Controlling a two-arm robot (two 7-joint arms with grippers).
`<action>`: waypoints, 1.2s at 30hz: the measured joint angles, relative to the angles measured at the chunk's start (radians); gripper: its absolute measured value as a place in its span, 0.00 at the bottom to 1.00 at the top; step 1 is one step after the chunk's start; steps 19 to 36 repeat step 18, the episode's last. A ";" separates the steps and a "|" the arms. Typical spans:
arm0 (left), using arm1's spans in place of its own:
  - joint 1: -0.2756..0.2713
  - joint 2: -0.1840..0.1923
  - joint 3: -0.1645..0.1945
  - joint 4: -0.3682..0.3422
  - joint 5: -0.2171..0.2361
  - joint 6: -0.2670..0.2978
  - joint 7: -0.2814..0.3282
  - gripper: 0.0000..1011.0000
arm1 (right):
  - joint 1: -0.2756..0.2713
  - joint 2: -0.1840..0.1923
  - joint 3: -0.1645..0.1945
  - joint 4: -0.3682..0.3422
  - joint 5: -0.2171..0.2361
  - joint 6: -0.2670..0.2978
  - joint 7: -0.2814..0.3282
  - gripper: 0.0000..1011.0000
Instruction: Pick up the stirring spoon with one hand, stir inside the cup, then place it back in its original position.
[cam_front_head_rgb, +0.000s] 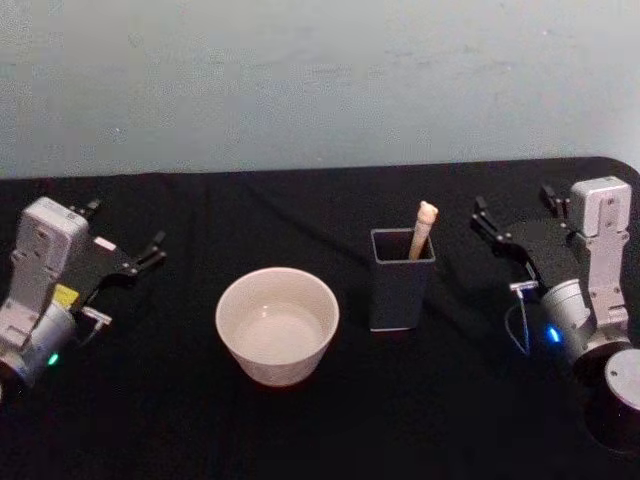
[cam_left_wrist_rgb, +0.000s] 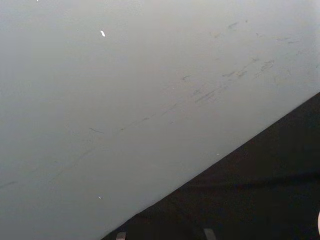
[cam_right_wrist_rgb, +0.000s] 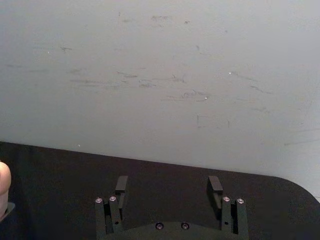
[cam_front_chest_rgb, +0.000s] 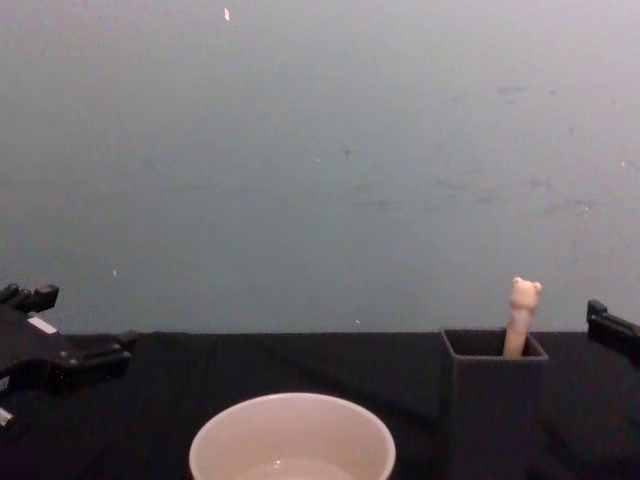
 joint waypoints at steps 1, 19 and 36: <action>0.000 0.000 0.000 0.000 0.000 0.000 0.000 0.99 | 0.000 0.000 0.000 0.000 0.000 0.000 0.000 0.99; 0.000 0.000 0.000 0.000 0.000 0.000 0.000 0.99 | 0.000 0.000 0.000 0.000 0.000 0.000 0.000 0.99; 0.000 0.000 0.000 0.000 0.000 0.000 0.000 0.99 | 0.000 0.000 0.000 0.000 0.000 0.000 0.000 0.99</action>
